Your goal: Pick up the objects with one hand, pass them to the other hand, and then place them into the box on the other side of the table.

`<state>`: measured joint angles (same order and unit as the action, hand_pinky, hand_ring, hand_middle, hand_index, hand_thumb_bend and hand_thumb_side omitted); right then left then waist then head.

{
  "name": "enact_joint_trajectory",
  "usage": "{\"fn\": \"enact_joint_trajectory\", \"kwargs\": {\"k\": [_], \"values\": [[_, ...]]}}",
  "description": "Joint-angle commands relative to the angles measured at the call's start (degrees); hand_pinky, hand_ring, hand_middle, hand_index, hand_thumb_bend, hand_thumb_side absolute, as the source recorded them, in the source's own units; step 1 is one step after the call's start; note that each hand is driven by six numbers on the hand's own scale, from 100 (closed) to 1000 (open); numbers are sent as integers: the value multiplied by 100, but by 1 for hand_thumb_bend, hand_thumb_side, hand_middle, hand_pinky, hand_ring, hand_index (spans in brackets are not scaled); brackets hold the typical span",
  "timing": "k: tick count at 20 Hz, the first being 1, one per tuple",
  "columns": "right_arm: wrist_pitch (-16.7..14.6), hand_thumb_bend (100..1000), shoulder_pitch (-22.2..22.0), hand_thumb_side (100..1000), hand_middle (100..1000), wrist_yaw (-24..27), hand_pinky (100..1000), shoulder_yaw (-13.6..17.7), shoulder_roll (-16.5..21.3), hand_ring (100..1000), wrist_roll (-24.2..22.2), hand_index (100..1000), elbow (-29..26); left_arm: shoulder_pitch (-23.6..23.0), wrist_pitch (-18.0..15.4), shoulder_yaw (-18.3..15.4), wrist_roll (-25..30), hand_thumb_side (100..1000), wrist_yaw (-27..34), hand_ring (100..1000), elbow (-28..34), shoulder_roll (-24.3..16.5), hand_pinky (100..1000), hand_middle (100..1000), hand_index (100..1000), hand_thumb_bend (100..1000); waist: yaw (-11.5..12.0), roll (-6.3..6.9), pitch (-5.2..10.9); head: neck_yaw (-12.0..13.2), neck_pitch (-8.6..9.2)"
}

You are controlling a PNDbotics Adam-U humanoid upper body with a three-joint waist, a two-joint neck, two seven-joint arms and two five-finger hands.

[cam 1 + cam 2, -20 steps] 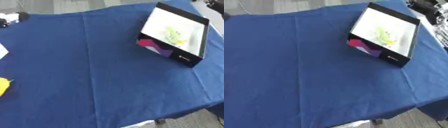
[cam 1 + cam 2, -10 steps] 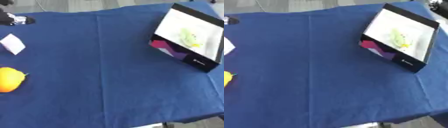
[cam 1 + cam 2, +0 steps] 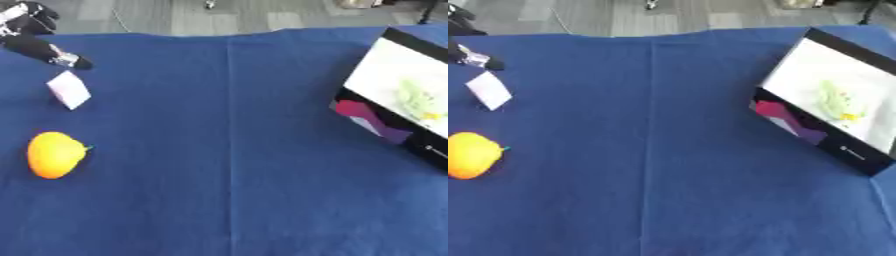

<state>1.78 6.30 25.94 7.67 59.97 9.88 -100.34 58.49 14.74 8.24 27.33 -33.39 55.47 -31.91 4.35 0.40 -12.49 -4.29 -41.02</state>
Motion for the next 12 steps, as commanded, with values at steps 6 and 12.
{"fn": "enact_joint_trajectory", "kwargs": {"k": [6,12], "values": [[26,100,27,538,1000,-126,1000,108,182,1000,69,1000,-107,268,251,-330,200,314,-566,894,-581,-294,884,776,887,960,-101,86,-62,149,170],[54,100,56,539,1000,-200,1000,84,132,999,81,1000,-149,347,449,-466,383,323,-892,912,-966,-298,910,786,882,970,-169,103,-150,204,210]]}}
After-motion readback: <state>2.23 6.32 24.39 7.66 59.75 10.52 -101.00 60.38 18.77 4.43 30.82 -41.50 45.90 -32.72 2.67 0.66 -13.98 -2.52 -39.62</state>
